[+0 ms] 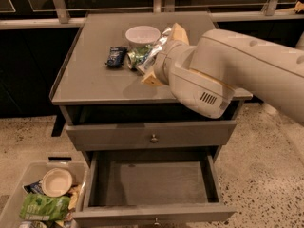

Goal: Pick redbull can from middle drawer and place on counter

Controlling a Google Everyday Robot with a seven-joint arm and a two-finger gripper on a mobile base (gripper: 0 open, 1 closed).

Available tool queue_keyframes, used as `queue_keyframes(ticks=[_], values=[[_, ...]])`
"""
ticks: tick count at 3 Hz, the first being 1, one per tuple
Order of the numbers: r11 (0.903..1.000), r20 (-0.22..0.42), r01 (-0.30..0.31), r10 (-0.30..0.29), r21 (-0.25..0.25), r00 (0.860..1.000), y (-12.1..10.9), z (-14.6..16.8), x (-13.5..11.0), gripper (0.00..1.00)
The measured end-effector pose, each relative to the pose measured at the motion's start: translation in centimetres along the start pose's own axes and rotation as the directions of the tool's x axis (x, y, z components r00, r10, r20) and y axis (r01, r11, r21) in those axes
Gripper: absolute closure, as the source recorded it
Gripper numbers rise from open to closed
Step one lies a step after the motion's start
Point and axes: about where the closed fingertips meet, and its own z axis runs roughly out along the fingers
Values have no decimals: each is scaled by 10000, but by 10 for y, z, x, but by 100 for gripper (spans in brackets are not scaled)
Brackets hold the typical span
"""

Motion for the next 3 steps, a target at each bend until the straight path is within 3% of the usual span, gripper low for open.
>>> queue_keyframes(ticks=[1, 2, 3], values=[[9997, -748, -193, 180, -165, 9970, -8, 11, 27, 100], [9975, -2186, -710, 700, 35, 9733, -59, 23, 94, 100], [9933, -3103, -1107, 1157, 336, 9436, -118, 25, 143, 100]])
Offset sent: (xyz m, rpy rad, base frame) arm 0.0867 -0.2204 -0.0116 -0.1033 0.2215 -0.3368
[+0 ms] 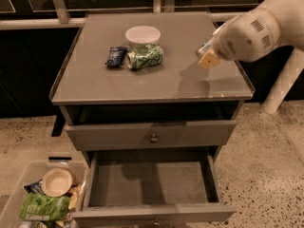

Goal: Pick redbull can from middle drawer and place on counter

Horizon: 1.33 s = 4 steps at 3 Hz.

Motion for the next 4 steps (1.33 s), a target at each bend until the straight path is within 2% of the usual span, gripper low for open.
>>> queue_keyframes(ticks=[1, 2, 3, 4], values=[[9962, -1355, -258, 144, -826, 9907, -22, 34, 45, 100], [9811, -2277, 153, -600, -1929, 9719, -13, 69, 74, 100], [9811, -2276, 154, -600, -1929, 9719, -17, 66, 71, 100], [9812, -2270, 154, -598, -1926, 9720, -18, 65, 70, 81]])
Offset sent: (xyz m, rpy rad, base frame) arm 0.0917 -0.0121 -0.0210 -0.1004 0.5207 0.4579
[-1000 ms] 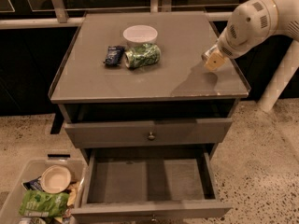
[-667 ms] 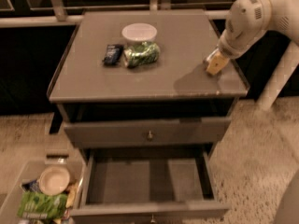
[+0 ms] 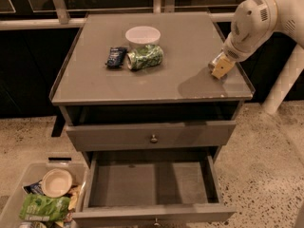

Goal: Pick redbull can from middle drawer and place on counter

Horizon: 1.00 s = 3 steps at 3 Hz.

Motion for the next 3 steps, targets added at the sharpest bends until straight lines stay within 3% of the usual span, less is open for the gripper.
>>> queue_keyframes(ticks=[3], values=[[10000, -1, 1, -1, 1, 10000, 0, 0, 0, 12]])
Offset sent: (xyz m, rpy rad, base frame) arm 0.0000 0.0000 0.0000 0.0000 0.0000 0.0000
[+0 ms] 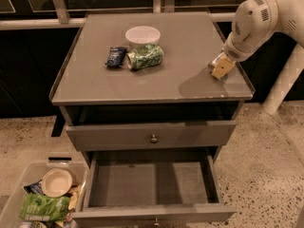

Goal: Pick redbull can from middle drawer and place on counter

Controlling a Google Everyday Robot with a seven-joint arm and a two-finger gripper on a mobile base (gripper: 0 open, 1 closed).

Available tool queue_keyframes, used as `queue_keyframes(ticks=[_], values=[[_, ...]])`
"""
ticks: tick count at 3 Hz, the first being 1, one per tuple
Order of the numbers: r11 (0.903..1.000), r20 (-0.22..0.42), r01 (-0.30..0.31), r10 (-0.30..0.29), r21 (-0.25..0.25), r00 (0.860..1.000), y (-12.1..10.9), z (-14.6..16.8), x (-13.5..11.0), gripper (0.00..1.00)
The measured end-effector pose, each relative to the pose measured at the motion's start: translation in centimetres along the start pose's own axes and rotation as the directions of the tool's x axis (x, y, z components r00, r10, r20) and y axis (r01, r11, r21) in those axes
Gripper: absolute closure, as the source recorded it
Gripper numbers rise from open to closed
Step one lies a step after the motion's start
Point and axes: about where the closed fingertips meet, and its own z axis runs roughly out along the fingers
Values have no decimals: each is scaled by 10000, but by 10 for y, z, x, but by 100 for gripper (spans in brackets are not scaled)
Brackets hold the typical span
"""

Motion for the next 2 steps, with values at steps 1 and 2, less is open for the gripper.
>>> queue_keyframes(ticks=[1, 2], values=[[10000, 0, 0, 0, 0, 10000, 0, 0, 0, 0], [10000, 0, 1, -1, 1, 10000, 0, 0, 0, 0]])
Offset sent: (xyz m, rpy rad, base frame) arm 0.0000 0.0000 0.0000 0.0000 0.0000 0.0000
